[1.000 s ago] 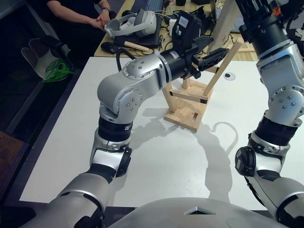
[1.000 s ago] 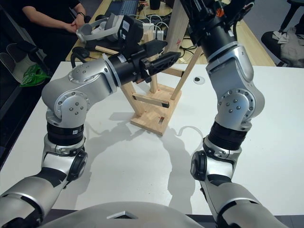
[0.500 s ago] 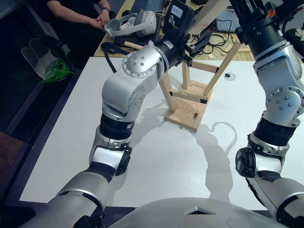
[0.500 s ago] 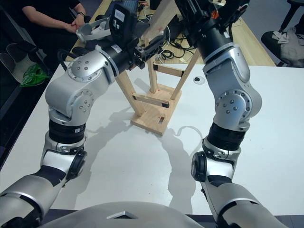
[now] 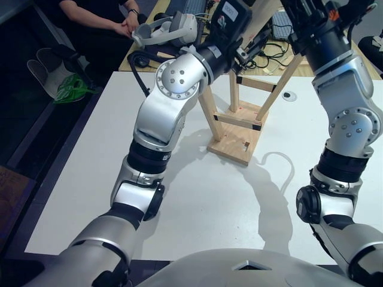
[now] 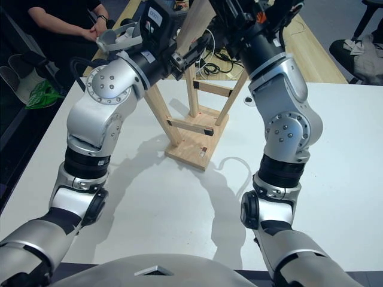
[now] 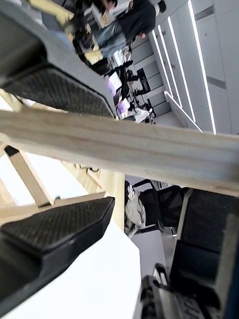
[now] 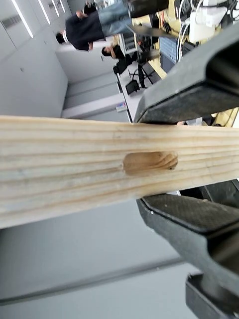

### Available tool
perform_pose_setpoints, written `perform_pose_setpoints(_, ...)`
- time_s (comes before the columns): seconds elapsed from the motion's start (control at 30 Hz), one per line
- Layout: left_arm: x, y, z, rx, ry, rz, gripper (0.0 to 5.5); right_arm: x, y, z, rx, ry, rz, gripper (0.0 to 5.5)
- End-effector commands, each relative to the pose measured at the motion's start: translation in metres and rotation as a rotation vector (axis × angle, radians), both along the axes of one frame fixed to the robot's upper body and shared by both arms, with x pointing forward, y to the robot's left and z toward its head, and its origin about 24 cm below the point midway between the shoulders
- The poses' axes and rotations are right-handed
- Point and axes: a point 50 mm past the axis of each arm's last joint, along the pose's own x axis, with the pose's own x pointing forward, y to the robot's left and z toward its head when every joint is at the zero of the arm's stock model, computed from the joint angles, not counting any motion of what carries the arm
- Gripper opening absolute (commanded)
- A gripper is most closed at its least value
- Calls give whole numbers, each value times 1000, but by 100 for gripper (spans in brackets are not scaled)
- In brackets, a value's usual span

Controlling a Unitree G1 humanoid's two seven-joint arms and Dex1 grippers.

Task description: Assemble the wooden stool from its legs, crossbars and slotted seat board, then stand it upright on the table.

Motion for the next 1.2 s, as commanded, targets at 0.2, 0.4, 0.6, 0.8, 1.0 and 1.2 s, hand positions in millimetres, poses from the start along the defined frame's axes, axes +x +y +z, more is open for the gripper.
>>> perform_pose_setpoints(0.2, -7, 1, -5, 18, 113, -170, 138, -6, 0, 3, -77, -21, 93, 204)
perform_pose_setpoints(0.4, -8, 2, -5, 24, 118, -190, 107, -7, 0, 1, -83, -15, 101, 204)
perform_pose_setpoints(0.6, -19, 2, 0, 11, 98, -355, 107, -4, -2, 0, -98, -21, 79, 204)
perform_pose_setpoints(0.8, -28, 12, -7, 8, 157, -577, 103, -8, -2, 5, -143, -59, 153, 315)
perform_pose_setpoints(1.0, -37, 28, -8, -8, 256, -771, 102, -21, -22, 23, -161, -47, 367, 342)
perform_pose_setpoints(1.2, -36, 41, -19, 64, 316, -759, 102, -35, -49, 42, -197, -14, 485, 342)
